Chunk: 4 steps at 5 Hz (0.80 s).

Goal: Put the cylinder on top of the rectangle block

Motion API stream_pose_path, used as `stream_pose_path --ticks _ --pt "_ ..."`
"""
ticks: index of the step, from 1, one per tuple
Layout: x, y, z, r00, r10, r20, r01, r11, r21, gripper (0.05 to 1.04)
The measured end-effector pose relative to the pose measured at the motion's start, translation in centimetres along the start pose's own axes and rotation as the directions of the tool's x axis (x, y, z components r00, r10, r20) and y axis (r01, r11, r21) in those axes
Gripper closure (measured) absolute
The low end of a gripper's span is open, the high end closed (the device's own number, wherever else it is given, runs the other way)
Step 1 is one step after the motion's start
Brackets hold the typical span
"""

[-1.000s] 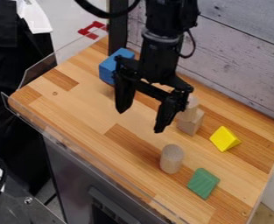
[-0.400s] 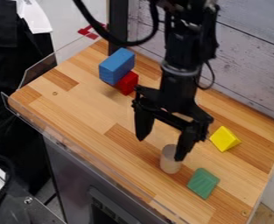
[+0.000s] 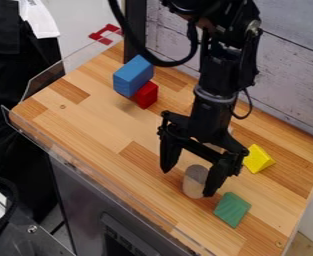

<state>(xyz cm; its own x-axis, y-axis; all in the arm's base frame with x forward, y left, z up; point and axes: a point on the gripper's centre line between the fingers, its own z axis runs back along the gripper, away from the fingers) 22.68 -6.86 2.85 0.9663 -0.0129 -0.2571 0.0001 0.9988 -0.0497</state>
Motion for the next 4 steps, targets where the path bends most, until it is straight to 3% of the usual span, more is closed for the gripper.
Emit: stream_pose_path --ticks 1,2,3,4 --pt "0.24 -0.09 -0.76 1.000 0.001 -0.012 -0.002 1.000 -0.008 0.115" --pt "0.78 0.08 -1.22 1.000 0.024 0.002 -0.024 0.999 -0.021 0.392" --pt "0.90 0.03 -1.33 0.999 0.032 0.017 -0.032 0.999 -0.030 0.547" --pt "0.01 0.45 -0.40 0.999 0.034 0.032 -0.034 0.999 -0.017 0.547"
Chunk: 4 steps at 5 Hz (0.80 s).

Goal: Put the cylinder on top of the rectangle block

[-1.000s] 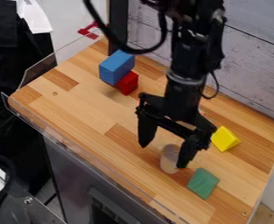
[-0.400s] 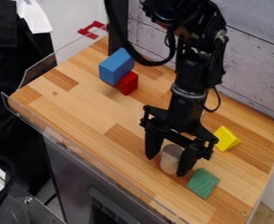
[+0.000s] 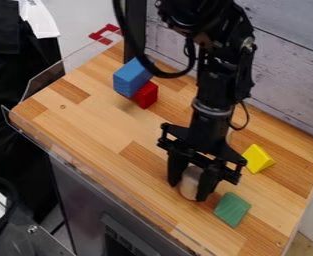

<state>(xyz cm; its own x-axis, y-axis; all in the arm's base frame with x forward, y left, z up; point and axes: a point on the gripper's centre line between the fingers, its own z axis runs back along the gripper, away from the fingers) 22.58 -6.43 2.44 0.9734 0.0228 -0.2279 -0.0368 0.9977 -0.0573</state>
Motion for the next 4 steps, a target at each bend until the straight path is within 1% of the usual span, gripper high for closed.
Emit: stream_pose_path --ticks 1,2,3,4 --pt "-1.2 1.9 4.1 0.998 -0.008 0.054 0.009 1.000 -0.009 0.547" --pt "-1.4 3.7 6.4 0.998 -0.034 0.046 0.034 0.999 0.011 0.547" --pt "-0.5 5.0 8.3 0.997 -0.044 0.060 0.042 0.998 0.037 0.547" --pt "1.1 6.3 9.3 0.997 -0.052 0.059 0.049 0.998 0.049 0.547"
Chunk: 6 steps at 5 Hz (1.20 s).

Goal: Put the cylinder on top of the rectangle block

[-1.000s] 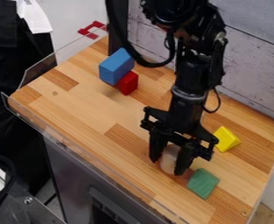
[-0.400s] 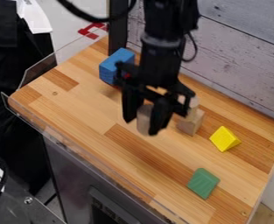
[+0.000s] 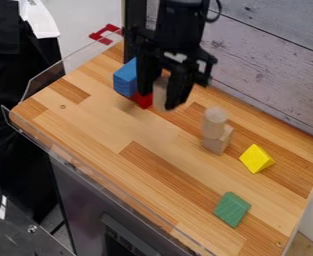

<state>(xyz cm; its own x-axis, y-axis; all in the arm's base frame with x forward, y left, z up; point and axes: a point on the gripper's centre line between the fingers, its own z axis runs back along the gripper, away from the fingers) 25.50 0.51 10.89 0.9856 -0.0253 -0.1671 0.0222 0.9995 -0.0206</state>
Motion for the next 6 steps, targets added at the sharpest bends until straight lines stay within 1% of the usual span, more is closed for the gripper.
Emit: stream_pose_path --ticks 1,2,3,4,5,6 --pt "1.3 1.4 0.7 1.000 0.000 -0.005 0.000 1.000 -0.006 0.547" --pt "1.7 3.0 1.1 1.000 0.020 0.005 -0.020 0.999 -0.034 0.547" --pt "1.8 4.4 0.9 0.999 0.047 0.005 -0.046 0.997 -0.058 0.547" --pt "1.9 5.2 0.3 0.998 0.066 -0.004 -0.066 0.996 -0.067 0.547" --pt "2.6 5.7 0.3 0.997 0.073 0.006 -0.072 0.995 -0.071 0.547" --pt "3.1 6.2 -0.2 0.997 0.078 -0.003 -0.078 0.995 -0.069 0.547"
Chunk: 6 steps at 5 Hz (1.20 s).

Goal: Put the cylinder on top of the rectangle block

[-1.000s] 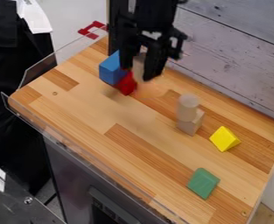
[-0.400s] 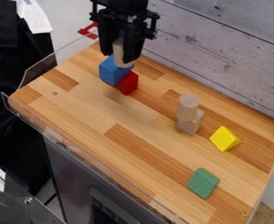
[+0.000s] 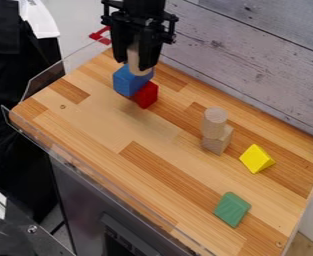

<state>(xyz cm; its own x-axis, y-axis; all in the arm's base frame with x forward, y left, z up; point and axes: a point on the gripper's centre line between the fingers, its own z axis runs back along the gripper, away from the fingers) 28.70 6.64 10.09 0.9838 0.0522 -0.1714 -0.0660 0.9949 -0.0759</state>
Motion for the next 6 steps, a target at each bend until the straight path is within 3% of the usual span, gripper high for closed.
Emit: stream_pose_path --ticks 6 --pt "1.6 2.4 -1.0 0.999 0.031 -0.020 -0.031 1.000 0.007 0.547"
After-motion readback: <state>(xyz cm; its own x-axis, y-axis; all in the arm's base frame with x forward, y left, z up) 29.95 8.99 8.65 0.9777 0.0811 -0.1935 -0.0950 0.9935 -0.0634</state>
